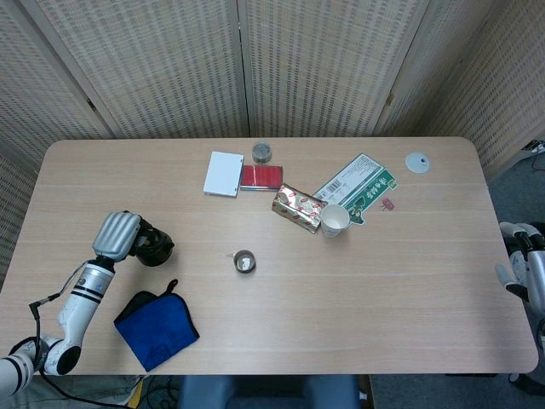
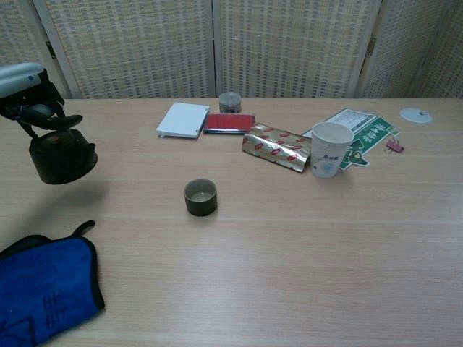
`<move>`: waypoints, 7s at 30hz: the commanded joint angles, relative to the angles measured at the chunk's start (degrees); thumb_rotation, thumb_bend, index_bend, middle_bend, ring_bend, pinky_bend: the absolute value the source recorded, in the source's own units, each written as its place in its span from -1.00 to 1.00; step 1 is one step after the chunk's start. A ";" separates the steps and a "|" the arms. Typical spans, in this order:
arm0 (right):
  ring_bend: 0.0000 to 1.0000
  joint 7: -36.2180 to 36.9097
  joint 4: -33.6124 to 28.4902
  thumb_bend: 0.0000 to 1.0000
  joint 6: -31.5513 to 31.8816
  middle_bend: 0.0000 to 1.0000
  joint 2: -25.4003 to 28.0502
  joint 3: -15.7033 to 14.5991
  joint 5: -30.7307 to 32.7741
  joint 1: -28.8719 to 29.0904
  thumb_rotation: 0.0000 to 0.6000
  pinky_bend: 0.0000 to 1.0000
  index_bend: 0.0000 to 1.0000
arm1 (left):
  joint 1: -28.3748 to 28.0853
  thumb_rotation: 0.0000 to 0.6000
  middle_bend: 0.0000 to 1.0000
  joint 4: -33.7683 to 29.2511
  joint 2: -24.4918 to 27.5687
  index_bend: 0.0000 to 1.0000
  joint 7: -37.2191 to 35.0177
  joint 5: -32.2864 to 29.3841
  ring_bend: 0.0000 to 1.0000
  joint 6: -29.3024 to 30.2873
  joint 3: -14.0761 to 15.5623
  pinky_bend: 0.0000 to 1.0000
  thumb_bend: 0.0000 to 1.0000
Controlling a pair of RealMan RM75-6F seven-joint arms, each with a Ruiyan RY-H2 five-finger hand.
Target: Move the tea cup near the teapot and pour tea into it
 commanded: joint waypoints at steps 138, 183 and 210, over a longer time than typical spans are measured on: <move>-0.60 0.40 -0.71 -0.54 2.21 -0.41 1.44 0.18 1.24 -3.10 1.00 -0.46 -0.42 | -12.80 0.99 1.00 17.02 -22.08 1.00 22.47 17.01 0.91 6.95 4.54 0.12 -0.23; -0.60 0.61 -0.49 -0.54 2.47 -0.41 1.48 0.38 1.29 -3.38 1.00 -0.46 -0.42 | -12.95 1.00 1.00 18.15 -22.56 1.00 22.65 16.64 0.91 6.71 4.38 0.12 -0.23; -0.60 0.34 -0.21 -0.54 2.21 -0.41 1.08 0.58 1.89 -3.24 1.00 -0.46 -0.42 | -11.79 0.85 1.00 12.20 -21.27 1.00 7.24 7.19 0.91 3.95 -2.03 0.12 -0.23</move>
